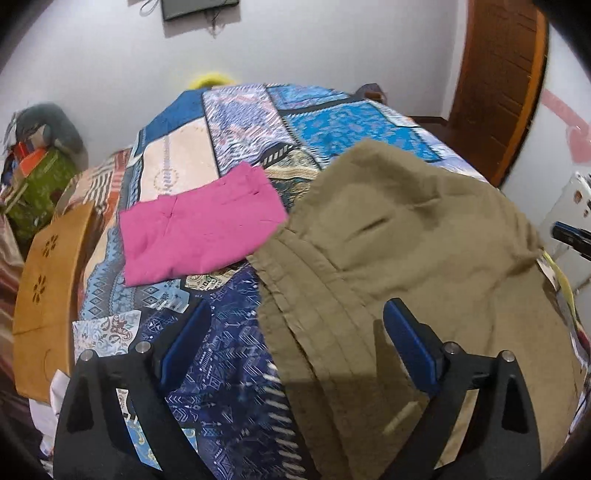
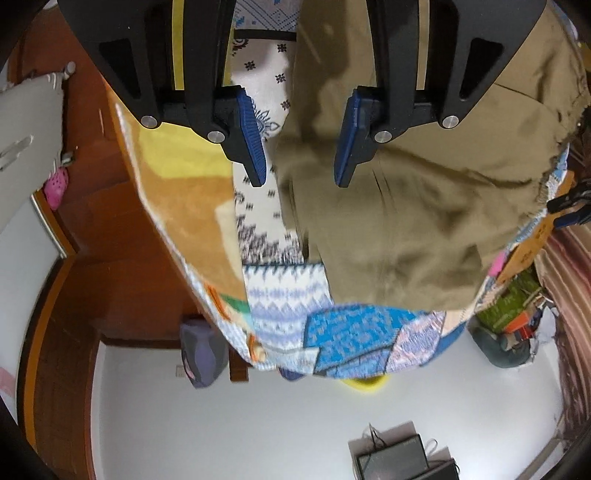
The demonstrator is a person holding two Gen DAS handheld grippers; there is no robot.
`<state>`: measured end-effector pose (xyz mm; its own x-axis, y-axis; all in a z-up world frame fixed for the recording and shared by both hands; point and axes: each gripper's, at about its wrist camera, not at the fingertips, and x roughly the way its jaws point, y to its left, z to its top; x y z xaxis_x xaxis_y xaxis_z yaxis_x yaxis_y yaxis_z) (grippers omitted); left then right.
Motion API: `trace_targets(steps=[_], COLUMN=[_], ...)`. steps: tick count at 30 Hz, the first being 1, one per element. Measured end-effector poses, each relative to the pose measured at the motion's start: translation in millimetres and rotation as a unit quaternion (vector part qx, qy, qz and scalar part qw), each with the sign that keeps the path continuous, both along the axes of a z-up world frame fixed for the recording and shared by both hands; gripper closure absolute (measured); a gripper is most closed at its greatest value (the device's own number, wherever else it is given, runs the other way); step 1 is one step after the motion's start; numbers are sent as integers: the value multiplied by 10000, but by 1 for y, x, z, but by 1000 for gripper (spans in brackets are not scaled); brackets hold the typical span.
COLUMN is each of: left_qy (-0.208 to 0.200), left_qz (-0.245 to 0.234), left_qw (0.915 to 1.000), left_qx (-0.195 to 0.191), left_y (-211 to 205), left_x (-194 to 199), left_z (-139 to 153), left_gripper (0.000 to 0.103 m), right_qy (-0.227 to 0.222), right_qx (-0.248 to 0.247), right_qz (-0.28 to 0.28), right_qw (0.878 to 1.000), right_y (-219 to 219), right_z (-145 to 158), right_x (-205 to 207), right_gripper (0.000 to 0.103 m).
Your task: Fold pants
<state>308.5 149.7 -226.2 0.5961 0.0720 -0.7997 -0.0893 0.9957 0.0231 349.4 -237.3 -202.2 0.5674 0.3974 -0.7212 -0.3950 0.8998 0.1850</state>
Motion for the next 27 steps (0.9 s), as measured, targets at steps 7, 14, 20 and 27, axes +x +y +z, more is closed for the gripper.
trace_targets(steps=[7,14,20,27], left_qy=[551,463,463,260], left_qz=[-7,-106,-269,-142], left_qw=[9954,9985,9985,9995], left_qx=[-789,-263,126,-87], left_y=[2,-13,-17,1], left_x=[25,28,30,23], left_z=[-36,-37,-38,-10], left_gripper=[10,38,46,28], right_qy=[279,442,234,326], right_qx=[-103,-520,-1013,-972], right_qz=[138,244,379,639], right_qw=[9995,9974,9939,9927], right_y=[26,49,47,48], right_z=[-15,-46,-52,-25], right_x=[40,44,39,42], right_gripper=[44,73,91,81])
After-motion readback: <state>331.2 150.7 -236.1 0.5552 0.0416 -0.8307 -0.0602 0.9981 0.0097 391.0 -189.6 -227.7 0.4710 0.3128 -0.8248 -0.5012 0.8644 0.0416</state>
